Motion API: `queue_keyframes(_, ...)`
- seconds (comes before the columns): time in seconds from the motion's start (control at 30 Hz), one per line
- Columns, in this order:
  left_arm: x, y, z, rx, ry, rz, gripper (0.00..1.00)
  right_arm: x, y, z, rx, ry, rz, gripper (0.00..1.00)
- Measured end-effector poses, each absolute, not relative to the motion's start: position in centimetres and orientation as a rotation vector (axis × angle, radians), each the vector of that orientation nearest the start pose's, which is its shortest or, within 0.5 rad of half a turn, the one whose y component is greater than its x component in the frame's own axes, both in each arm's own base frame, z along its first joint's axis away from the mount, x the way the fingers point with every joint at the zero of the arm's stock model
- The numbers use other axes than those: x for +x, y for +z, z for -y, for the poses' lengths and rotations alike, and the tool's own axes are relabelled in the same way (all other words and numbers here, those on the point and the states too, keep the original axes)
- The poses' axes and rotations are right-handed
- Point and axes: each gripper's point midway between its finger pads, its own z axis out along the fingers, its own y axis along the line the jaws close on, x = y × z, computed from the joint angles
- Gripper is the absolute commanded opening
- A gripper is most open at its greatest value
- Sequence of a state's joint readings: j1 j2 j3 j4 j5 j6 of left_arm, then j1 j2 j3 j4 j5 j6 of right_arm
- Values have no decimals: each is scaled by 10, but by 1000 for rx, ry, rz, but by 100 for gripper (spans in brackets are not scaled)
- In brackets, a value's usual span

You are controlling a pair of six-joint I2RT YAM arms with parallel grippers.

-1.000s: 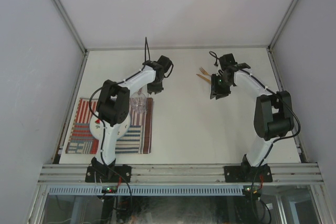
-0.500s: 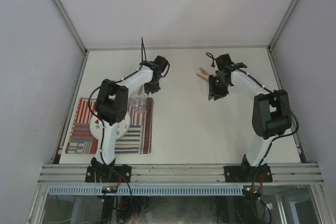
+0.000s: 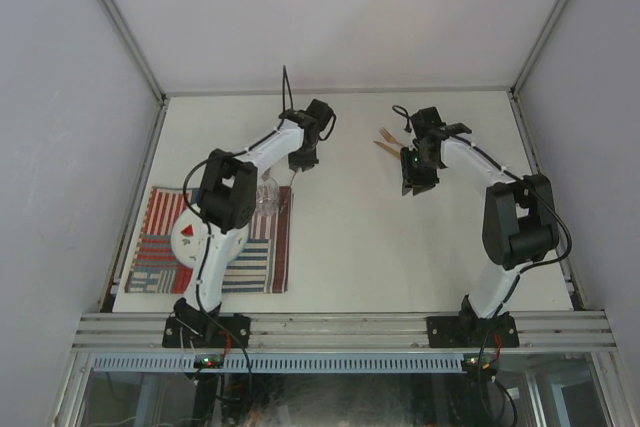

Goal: Set the dinner table for one person

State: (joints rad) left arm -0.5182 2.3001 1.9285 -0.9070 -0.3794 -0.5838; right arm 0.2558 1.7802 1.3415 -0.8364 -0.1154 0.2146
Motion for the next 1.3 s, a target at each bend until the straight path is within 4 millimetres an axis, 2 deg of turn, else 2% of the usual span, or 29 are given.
queue_keyframes(0.13, 442, 35, 223, -121, 216, -2681, 29, 326, 73, -113, -85, 245, -2874, 32)
queue_keyframes(0.27, 437, 40, 253, -87, 172, -2684, 28, 326, 78, -113, -86, 249, -2855, 32)
queue_keyframes(0.37, 428, 40, 274, -59, 144, -2690, 28, 327, 78, -113, -83, 250, -2854, 32)
queue_keyframes(0.57, 403, 36, 298, -24, 116, -2726, 26, 328, 79, -112, -76, 255, -2852, 32)
queue_keyframes(0.67, 398, 31, 299, -21, 124, -2733, 26, 327, 79, -112, -75, 255, -2853, 31)
queue_keyframes(0.77, 389, 21, 289, -36, 160, -2757, 26, 327, 79, -112, -75, 254, -2853, 31)
queue_keyframes(1.0, 383, 24, 278, -32, 190, -2745, 33, 328, 78, -110, -74, 242, -2853, 31)
queue_keyframes(1.13, 383, 23, 272, 56, 207, -2735, 39, 327, 78, -109, -74, 226, -2853, 31)
queue_keyframes(1.3, 383, 29, 271, 198, 173, -2723, 42, 327, 78, -109, -82, 210, -2853, 31)
